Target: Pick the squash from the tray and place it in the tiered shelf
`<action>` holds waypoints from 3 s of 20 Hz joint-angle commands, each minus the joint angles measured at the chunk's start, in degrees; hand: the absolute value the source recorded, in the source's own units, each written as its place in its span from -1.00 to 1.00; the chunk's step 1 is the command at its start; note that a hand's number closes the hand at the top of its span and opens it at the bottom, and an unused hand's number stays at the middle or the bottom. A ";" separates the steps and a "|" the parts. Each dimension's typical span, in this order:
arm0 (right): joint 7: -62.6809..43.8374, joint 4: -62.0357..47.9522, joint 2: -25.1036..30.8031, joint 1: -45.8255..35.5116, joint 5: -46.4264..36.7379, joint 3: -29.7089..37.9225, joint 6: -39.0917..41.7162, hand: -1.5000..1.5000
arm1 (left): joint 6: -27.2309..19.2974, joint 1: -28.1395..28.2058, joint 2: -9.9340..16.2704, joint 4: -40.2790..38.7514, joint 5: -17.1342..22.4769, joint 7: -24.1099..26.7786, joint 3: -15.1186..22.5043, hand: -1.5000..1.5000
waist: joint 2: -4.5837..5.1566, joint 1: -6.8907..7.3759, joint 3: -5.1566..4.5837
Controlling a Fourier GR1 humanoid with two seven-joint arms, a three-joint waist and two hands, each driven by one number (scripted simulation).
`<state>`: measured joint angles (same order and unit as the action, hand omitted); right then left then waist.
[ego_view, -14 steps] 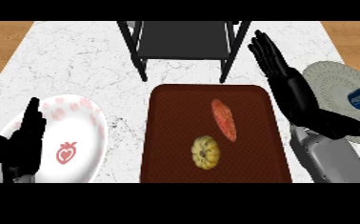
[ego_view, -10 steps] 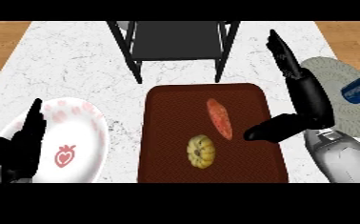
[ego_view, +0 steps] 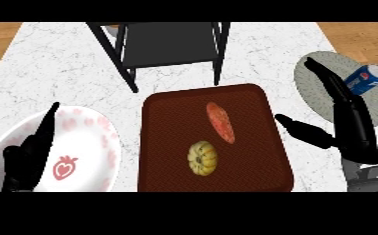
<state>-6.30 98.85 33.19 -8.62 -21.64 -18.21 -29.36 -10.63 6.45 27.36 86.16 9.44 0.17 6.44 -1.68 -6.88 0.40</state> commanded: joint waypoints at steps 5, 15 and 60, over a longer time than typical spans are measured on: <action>-12.07 13.79 -1.22 8.90 -19.85 -15.75 1.84 -1.00 | 3.92 -1.64 -4.69 -2.80 -0.91 -0.87 7.08 0.00 | 1.08 3.41 -0.76; -39.07 10.65 -0.65 7.05 -45.39 -24.14 23.34 -1.00 | 5.00 -3.17 -2.75 -2.59 -0.41 -2.47 5.01 0.00 | 0.76 3.68 -1.46; -74.22 -14.96 -33.16 -0.31 -74.26 -32.28 54.88 -1.00 | 6.20 -7.03 -9.18 -7.46 -4.11 -0.65 6.73 0.00 | 1.89 7.37 -0.43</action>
<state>-67.89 85.99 0.56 -7.21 -96.56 -50.71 21.38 -4.86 -3.04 22.29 81.10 5.28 0.19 9.55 -0.60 0.45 0.87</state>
